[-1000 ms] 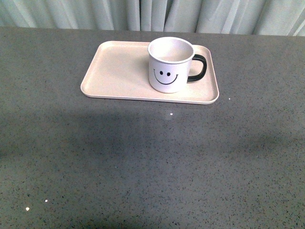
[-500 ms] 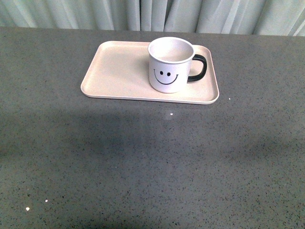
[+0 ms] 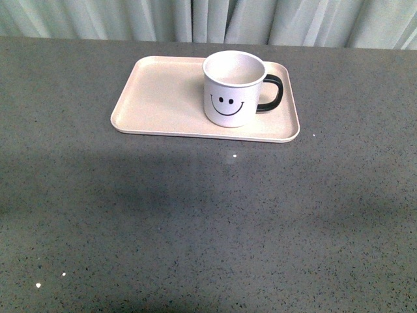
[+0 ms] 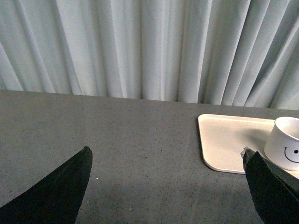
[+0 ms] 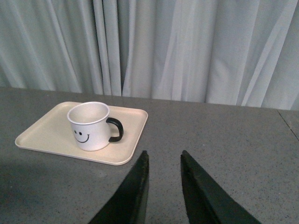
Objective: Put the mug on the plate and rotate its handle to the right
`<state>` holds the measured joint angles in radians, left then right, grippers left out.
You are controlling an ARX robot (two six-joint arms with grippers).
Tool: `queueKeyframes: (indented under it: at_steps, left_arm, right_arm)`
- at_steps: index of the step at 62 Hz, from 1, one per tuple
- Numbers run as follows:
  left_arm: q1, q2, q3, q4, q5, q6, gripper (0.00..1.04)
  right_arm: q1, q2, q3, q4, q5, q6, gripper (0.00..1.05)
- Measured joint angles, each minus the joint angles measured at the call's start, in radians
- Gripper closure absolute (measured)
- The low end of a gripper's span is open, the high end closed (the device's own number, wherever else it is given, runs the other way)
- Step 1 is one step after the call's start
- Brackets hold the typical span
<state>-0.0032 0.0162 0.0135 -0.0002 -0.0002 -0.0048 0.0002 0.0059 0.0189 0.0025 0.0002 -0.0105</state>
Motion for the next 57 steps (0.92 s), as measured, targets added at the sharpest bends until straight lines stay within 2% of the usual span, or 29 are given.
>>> queueKeyframes:
  at_steps: [12,18,24,57]
  left_arm:
    - [0.0,0.0,0.0,0.0,0.0,0.0,0.09]
    - [0.0,0.0,0.0,0.0,0.0,0.0,0.09]
    - [0.0,0.0,0.0,0.0,0.0,0.0,0.09]
    - [0.0,0.0,0.0,0.0,0.0,0.0,0.09]
  right_arm:
    - [0.0,0.0,0.0,0.0,0.0,0.0,0.47]
    - [0.0,0.0,0.0,0.0,0.0,0.0,0.24]
    - [0.0,0.0,0.0,0.0,0.0,0.0,0.08]
    - [0.0,0.0,0.0,-0.001,0.0,0.0,0.09]
